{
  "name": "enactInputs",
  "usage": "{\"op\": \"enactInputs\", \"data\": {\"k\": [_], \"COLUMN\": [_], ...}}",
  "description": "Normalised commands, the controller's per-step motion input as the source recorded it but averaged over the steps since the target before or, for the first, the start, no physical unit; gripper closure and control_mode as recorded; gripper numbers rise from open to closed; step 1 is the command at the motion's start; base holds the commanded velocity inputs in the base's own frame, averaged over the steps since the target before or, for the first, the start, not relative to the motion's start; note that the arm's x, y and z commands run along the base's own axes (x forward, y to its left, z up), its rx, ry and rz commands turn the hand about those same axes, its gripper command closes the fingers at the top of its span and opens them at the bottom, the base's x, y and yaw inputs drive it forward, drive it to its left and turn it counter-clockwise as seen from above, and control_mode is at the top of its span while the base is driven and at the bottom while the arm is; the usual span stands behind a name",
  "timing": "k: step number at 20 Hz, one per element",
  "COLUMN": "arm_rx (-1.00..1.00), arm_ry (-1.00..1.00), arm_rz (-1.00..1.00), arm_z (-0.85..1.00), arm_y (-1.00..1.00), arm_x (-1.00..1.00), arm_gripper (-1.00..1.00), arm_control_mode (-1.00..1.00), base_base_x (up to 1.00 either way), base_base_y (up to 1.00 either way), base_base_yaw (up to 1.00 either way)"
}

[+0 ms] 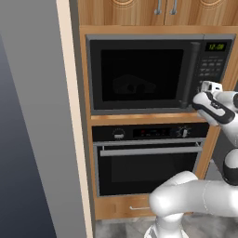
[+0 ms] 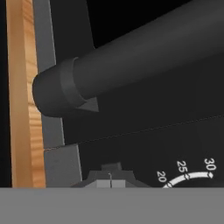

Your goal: Place the tupperware containing the chicken drumstick and broccoli meal in the microwave. Close the microwave door and press the start button to reheat the meal.

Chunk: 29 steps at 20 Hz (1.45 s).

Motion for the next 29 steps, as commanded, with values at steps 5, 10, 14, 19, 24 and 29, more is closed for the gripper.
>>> {"op": "enactInputs", "data": {"k": [5,10,14,19,24,29], "arm_rx": [0.00,0.00,0.00,0.00,0.00,0.00], "arm_ry": [0.00,-0.01,-0.14,-0.10,0.01,0.13], "arm_rz": [0.00,0.00,0.00,0.00,0.00,-0.03], "arm_z": [-0.14,-0.22,-0.38,-0.25,0.00,0.04], "arm_y": [-0.08,-0.08,-0.15,-0.20,-0.17,-0.13], "arm_x": [0.23,0.26,0.32,0.33,-0.01,-0.39], "arm_gripper": [1.00,1.00,1.00,1.00,1.00,1.00], "arm_control_mode": [-1.00,-1.00,-1.00,-1.00,-1.00,-1.00], "base_base_x": [0.00,0.00,0.00,0.00,0.00,0.00], "base_base_y": [0.00,0.00,0.00,0.00,0.00,0.00], "base_base_yaw": [0.00,0.00,0.00,0.00,0.00,0.00]}}
